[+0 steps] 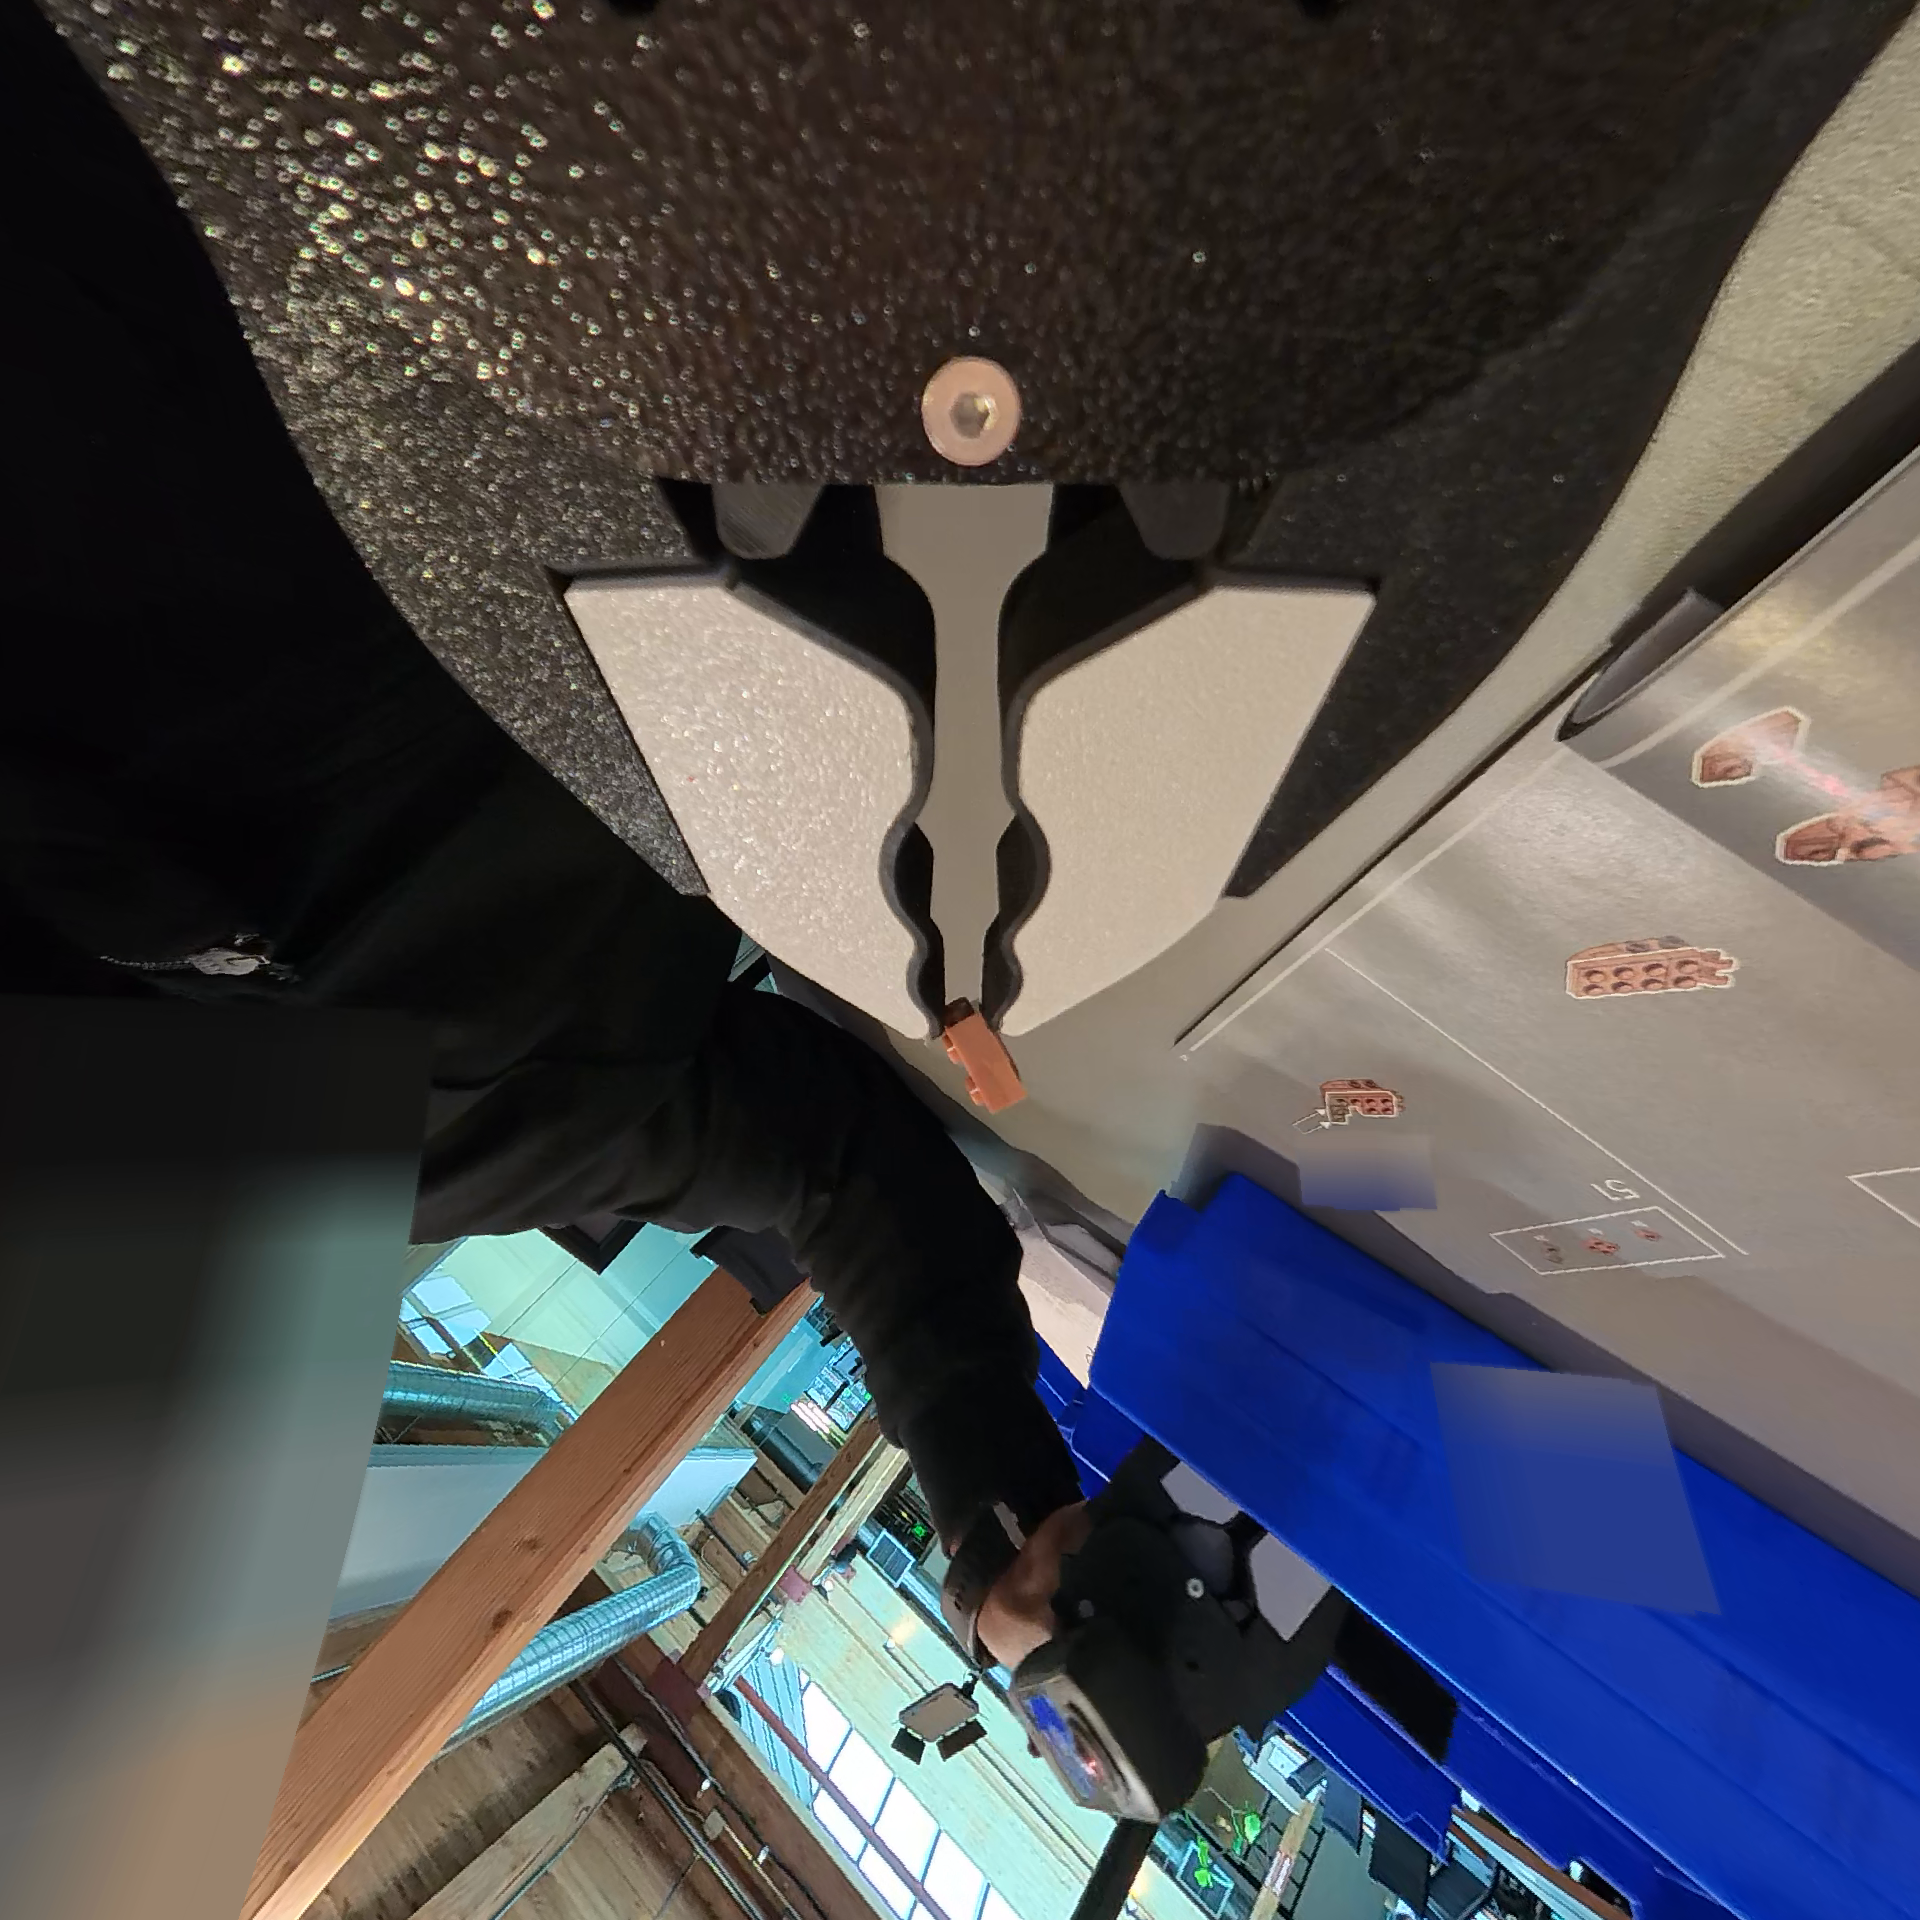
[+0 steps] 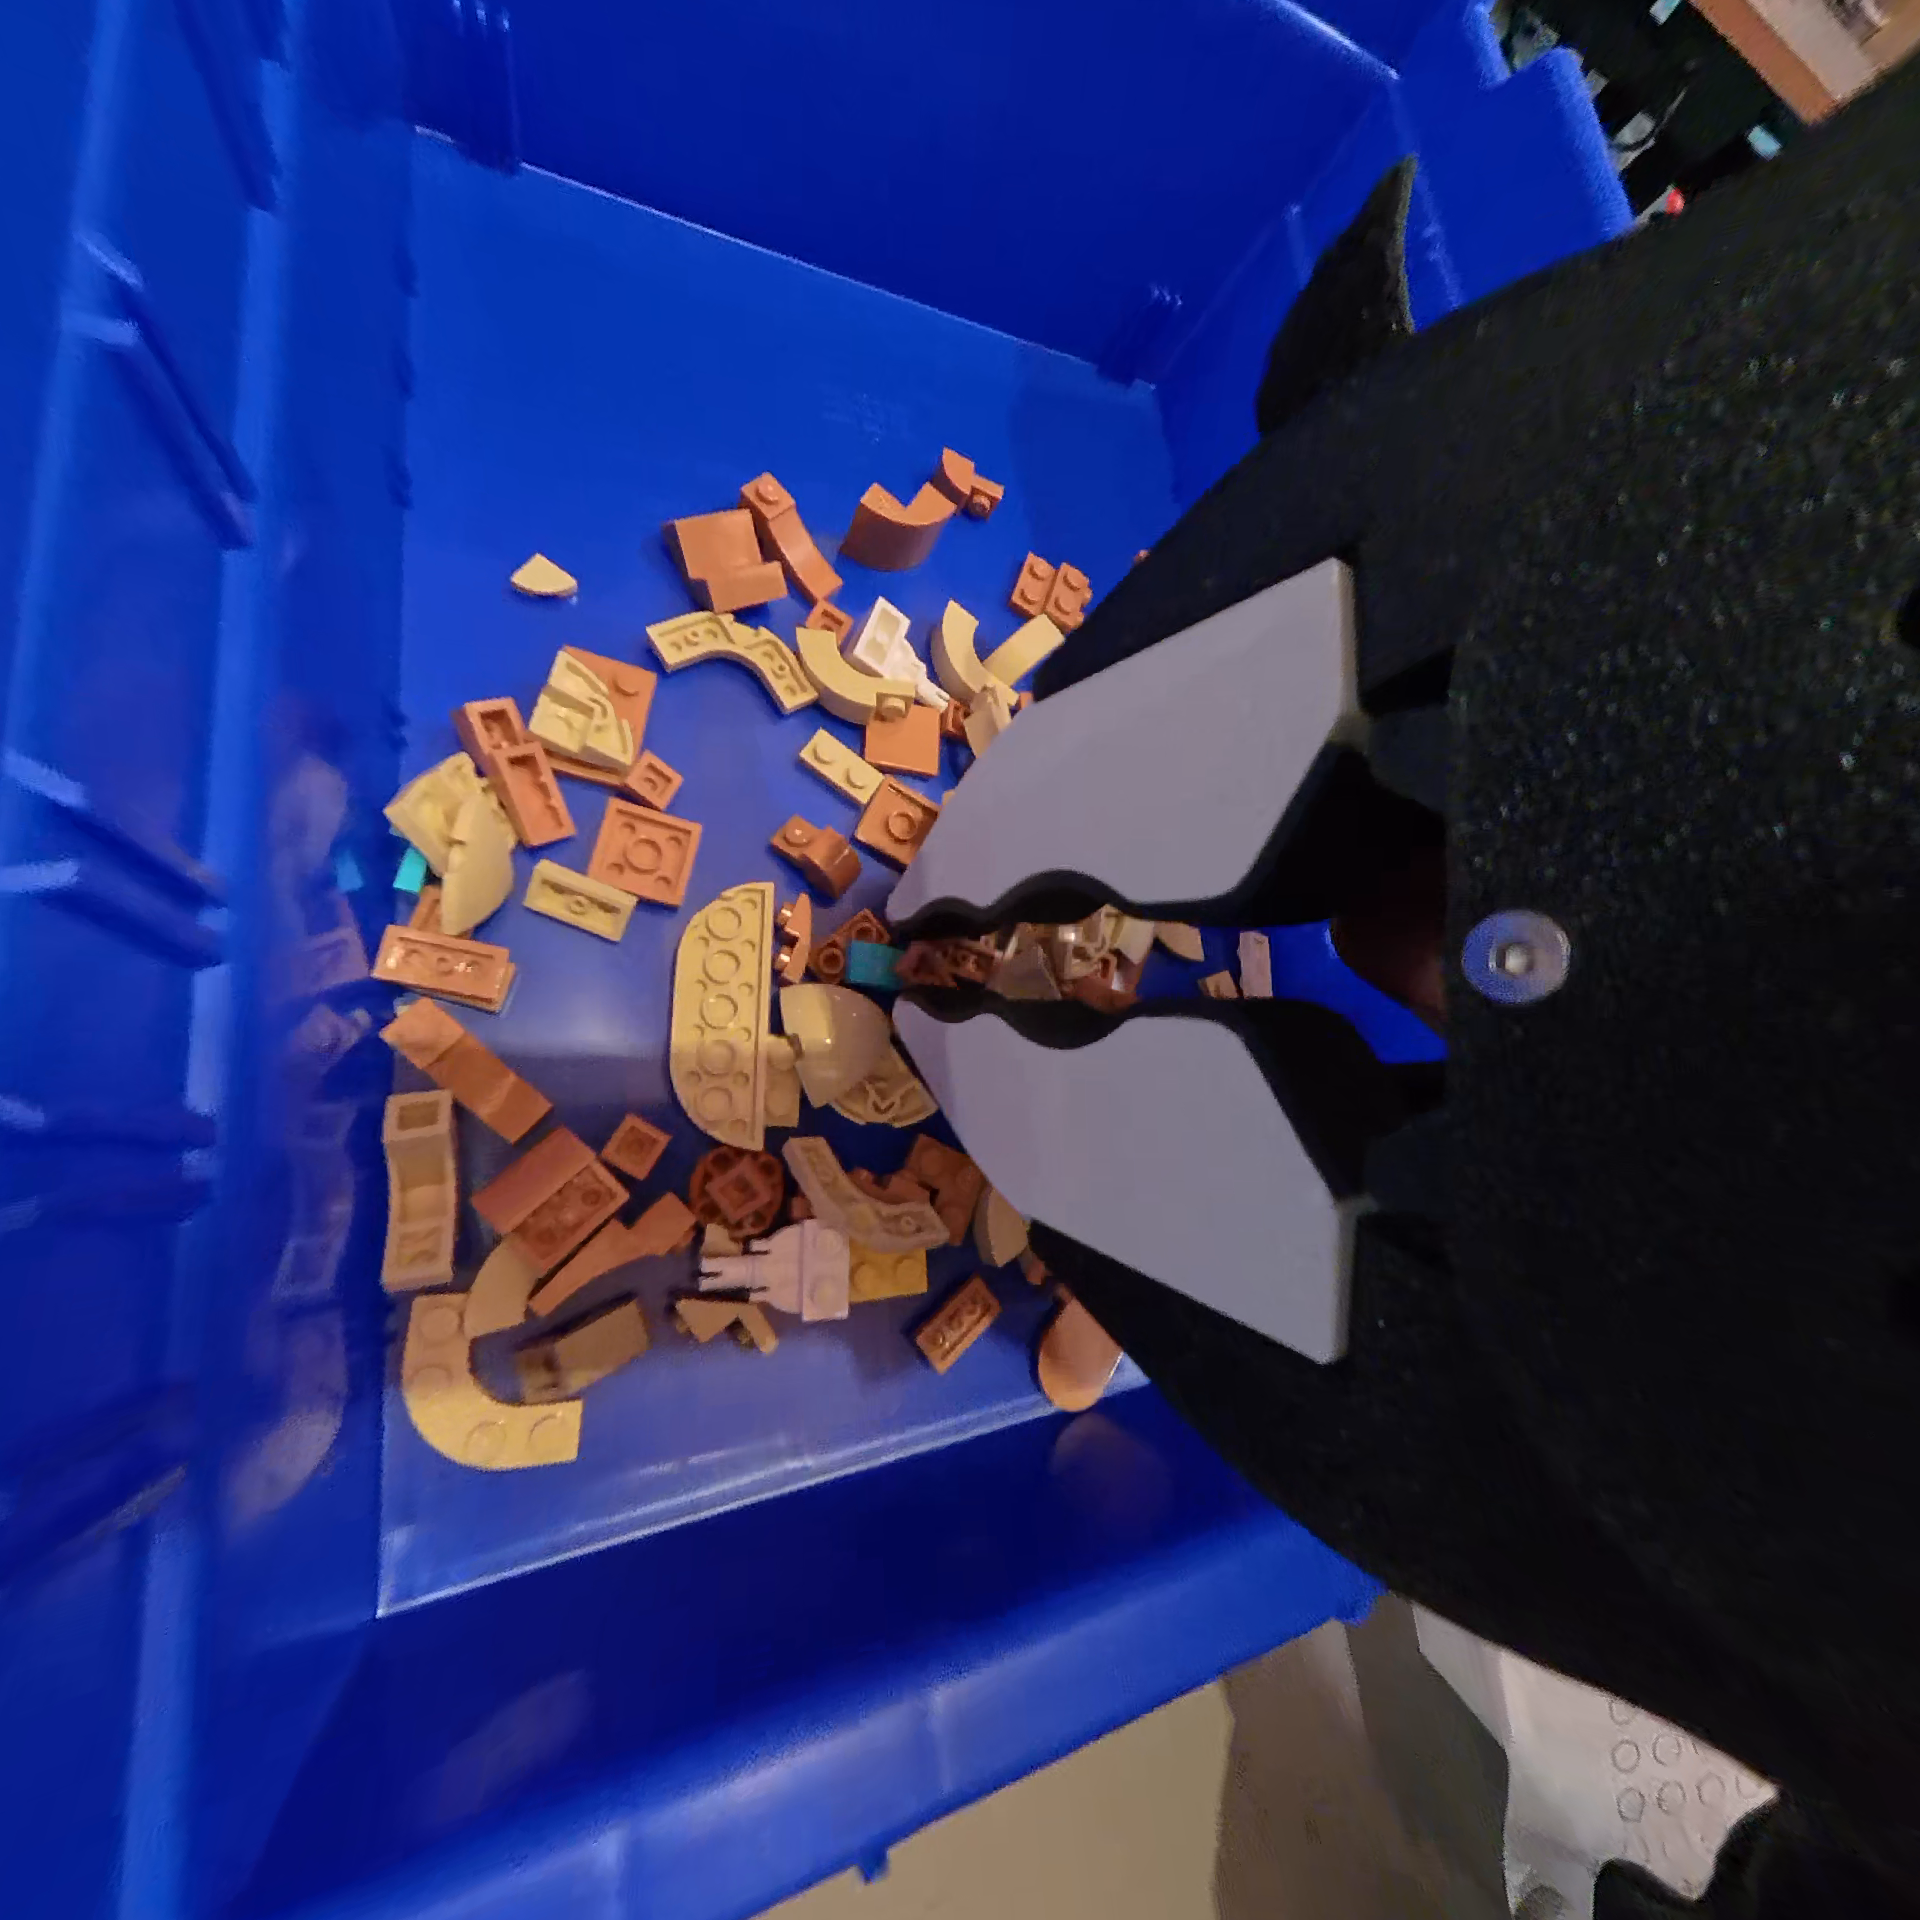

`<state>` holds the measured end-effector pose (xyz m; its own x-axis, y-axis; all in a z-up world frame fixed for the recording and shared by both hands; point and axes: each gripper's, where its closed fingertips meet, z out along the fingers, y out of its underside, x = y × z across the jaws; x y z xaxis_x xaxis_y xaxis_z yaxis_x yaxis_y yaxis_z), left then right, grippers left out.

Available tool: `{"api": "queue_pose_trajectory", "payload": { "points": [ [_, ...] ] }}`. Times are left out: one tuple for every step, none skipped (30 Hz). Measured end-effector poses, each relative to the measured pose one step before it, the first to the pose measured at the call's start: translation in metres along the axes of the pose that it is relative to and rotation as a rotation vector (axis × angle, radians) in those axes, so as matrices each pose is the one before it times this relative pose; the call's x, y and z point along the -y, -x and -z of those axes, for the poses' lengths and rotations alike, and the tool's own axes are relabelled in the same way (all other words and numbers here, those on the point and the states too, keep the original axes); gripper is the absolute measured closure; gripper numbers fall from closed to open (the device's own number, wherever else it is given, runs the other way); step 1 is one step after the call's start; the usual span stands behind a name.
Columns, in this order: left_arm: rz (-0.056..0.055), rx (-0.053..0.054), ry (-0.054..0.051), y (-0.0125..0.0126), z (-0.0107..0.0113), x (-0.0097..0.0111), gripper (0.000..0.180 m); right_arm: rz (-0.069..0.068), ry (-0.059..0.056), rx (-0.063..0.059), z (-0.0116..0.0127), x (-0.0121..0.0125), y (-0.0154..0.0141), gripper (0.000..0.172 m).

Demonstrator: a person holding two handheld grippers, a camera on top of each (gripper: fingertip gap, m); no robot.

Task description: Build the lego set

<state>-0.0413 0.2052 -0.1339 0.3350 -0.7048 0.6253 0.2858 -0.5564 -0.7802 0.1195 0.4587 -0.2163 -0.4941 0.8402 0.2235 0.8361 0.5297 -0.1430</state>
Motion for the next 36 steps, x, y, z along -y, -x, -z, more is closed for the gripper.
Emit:
{"api": "queue_pose_trajectory", "payload": {
  "points": [
    [0.0006, -0.0005, -0.0005, 0.00001, 0.00014, 0.00005, 0.174, 0.0022, 0.0120, 0.0043, -0.00162, -0.00127, -0.00075, 0.163],
    [0.0009, -0.0003, -0.0009, 0.00010, 0.00007, 0.00015, 0.174, 0.0027, 0.0128, 0.0057, -0.00133, -0.00154, -0.00064, 0.163],
    [0.0016, -0.0002, -0.0011, 0.00013, 0.00024, 0.00023, 0.174, 0.0032, 0.0073, 0.0068, -0.00082, -0.00059, -0.00056, 0.162],
    [0.0026, 0.0006, -0.0022, 0.00032, 0.00020, 0.00039, 0.174, 0.0070, -0.0020, 0.0085, -0.00021, 0.00085, -0.00035, 0.162],
    [0.0028, 0.0016, -0.0032, 0.00041, 0.00027, 0.00049, 0.174, 0.0107, -0.0035, 0.0128, -0.00016, 0.00113, 0.00022, 0.162],
    [0.0008, 0.0019, -0.0028, 0.00035, 0.00029, 0.00038, 0.174, 0.0133, 0.0041, 0.0176, -0.00061, -0.00024, 0.00100, 0.161],
    [-0.0018, 0.0024, -0.0018, 0.00017, 0.00023, 0.00015, 0.174, 0.0124, 0.0119, 0.0211, -0.00084, -0.00151, 0.00138, 0.160],
    [-0.0028, 0.0024, 0.0000, -0.00002, -0.00001, -0.00004, 0.174, 0.0095, 0.0156, 0.0189, -0.00077, -0.00224, 0.00110, 0.159],
    [-0.0026, 0.0012, 0.0022, -0.00006, -0.00034, -0.00037, 0.174, 0.0081, 0.0188, 0.0161, -0.00077, -0.00298, 0.00106, 0.158],
    [-0.0016, 0.0006, 0.0037, -0.00004, -0.00040, -0.00056, 0.174, 0.0082, 0.0228, 0.0116, -0.00095, -0.00344, 0.00072, 0.157],
    [-0.0007, 0.0000, 0.0038, -0.00007, -0.00036, -0.00047, 0.174, 0.0081, 0.0250, 0.0079, -0.00137, -0.00345, 0.00062, 0.157],
    [-0.0005, -0.0004, 0.0022, -0.00001, -0.00029, -0.00030, 0.174, 0.0077, 0.0146, 0.0042, -0.00130, -0.00153, 0.00057, 0.158],
    [-0.0003, -0.0003, 0.0002, -0.00015, 0.00006, -0.00001, 0.174, 0.0115, -0.0051, 0.0065, -0.00012, 0.00189, 0.00133, 0.156],
    [0.0003, -0.0008, -0.0008, -0.00003, 0.00004, 0.00005, 0.174, 0.0109, 0.0007, -0.0007, -0.00031, 0.00129, 0.00065, 0.156],
    [0.0005, -0.0009, -0.0016, -0.00008, 0.00029, 0.00026, 0.174, 0.0087, 0.0077, -0.0051, 0.00000, 0.00033, 0.00015, 0.156],
    [0.0007, -0.0011, -0.0015, -0.00009, 0.00021, 0.00015, 0.174, 0.0064, 0.0080, -0.0062, 0.00000, 0.00007, -0.00015, 0.155],
    [0.0006, -0.0014, -0.0002, -0.00019, 0.00007, 0.00006, 0.174, 0.0028, 0.0051, -0.0045, -0.00003, 0.00033, 0.00002, 0.155],
    [-0.0003, -0.0009, 0.0012, -0.00013, -0.00001, -0.00018, 0.174, 0.0042, 0.0015, -0.0061, -0.00010, 0.00068, -0.00047, 0.154],
    [-0.0014, -0.0004, 0.0013, -0.00022, -0.00005, -0.00012, 0.174, 0.0040, -0.0031, -0.0041, -0.00014, 0.00128, -0.00038, 0.153],
    [-0.0013, -0.0001, 0.0010, -0.00022, -0.00011, -0.00024, 0.174, 0.0019, -0.0035, -0.0017, -0.00033, 0.00117, -0.00041, 0.152],
    [-0.0007, 0.0002, 0.0009, -0.00002, -0.00003, -0.00007, 0.174, 0.0027, 0.0011, 0.0014, -0.00073, 0.00054, -0.00020, 0.151],
    [-0.0004, 0.0004, 0.0008, -0.00003, 0.00001, -0.00019, 0.174, 0.0022, 0.0003, 0.0042, -0.00011, 0.00050, -0.00004, 0.151],
    [-0.0001, 0.0005, 0.0005, 0.00010, 0.00013, -0.00004, 0.174, 0.0015, 0.0013, 0.0035, -0.00006, 0.00025, -0.00024, 0.151],
    [0.0000, 0.0005, -0.0007, 0.00003, 0.00009, 0.00006, 0.174, 0.0011, 0.0019, 0.0055, -0.00012, 0.00003, 0.00005, 0.153],
    [-0.0002, 0.0005, -0.0003, -0.00005, 0.00002, 0.00006, 0.174, -0.0005, 0.0021, 0.0043, -0.00010, 0.00014, 0.00002, 0.155],
    [-0.0002, 0.0014, 0.0015, 0.00019, 0.00011, -0.00020, 0.174, -0.0018, 0.0031, 0.0038, -0.00020, -0.00007, 0.00027, 0.158],
    [-0.0008, 0.0007, 0.0009, -0.00002, 0.00002, -0.00012, 0.174, 0.0005, 0.0029, -0.0004, -0.00018, -0.00008, -0.00002, 0.161],
    [-0.0005, 0.0011, 0.0001, 0.00008, 0.00014, 0.00003, 0.174, 0.0031, 0.0005, -0.0041, 0.00010, -0.00005, -0.00011, 0.161],
    [0.0001, 0.0003, 0.0001, 0.00007, 0.00010, 0.00001, 0.174, 0.0024, 0.0020, -0.0056, 0.00002, -0.00040, -0.00012, 0.164],
    [0.0003, -0.0005, -0.0001, -0.00006, 0.00008, 0.00004, 0.174, -0.0012, 0.0031, -0.0037, -0.00002, -0.00066, 0.00025, 0.164],
    [-0.0003, -0.0003, 0.0005, -0.00005, -0.00005, -0.00010, 0.174, -0.0022, 0.0020, -0.0038, 0.00022, -0.00084, 0.00054, 0.164],
    [-0.0014, 0.0000, 0.0010, -0.00017, -0.00007, -0.00008, 0.174, -0.0026, -0.0005, -0.0104, 0.00097, -0.00065, -0.00006, 0.164],
    [-0.0024, 0.0004, 0.0019, -0.00018, -0.00013, -0.00032, 0.174, -0.0049, -0.0028, -0.0155, 0.00174, -0.00057, -0.00042, 0.164],
    [-0.0030, 0.0000, 0.0028, -0.00026, -0.00025, -0.00049, 0.174, -0.0056, -0.0083, -0.0208, 0.00285, 0.00002, -0.00074, 0.164],
    [-0.0029, -0.0001, 0.0030, -0.00034, -0.00024, -0.00043, 0.174, -0.0056, -0.0162, -0.0270, 0.00384, 0.00103, -0.00121, 0.164],
    [-0.0025, -0.0001, 0.0032, -0.00030, -0.00022, -0.00053, 0.174, -0.0086, -0.0227, -0.0338, 0.00466, 0.00194, -0.00176, 0.164]
  ]
}}
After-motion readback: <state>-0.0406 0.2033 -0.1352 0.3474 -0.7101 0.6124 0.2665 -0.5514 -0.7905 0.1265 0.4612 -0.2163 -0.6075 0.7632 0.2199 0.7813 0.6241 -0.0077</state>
